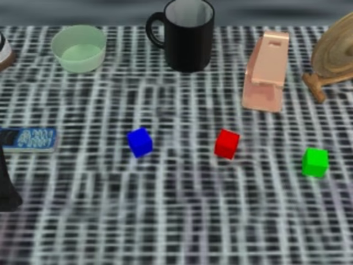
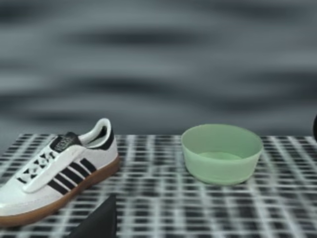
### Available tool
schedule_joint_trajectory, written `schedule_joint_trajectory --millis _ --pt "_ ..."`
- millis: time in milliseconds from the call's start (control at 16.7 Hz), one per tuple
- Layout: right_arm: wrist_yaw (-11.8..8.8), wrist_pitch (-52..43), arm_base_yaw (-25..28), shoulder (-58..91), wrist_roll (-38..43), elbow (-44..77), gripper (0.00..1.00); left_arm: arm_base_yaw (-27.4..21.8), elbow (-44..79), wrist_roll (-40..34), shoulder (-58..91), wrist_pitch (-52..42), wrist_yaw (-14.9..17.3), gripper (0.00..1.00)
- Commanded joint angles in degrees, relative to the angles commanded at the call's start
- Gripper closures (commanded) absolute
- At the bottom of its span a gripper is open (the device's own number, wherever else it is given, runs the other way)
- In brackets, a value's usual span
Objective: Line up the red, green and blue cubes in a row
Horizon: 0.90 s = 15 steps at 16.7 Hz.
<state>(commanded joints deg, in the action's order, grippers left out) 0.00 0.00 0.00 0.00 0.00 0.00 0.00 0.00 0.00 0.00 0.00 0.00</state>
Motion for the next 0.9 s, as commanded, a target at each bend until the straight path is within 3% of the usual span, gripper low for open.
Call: schedule_joint_trajectory --millis 420,900 --pt "-0.2 -5.7 2.7 8.6 -2.8 8.8 0.00 0.0 0.0 0.0 0.0 0.0 0.0 0.00" --pt "0.1 -29.2 12.4 52.0 -13.9 46.9 0.00 0.0 0.0 0.0 0.0 0.0 0.0 0.00"
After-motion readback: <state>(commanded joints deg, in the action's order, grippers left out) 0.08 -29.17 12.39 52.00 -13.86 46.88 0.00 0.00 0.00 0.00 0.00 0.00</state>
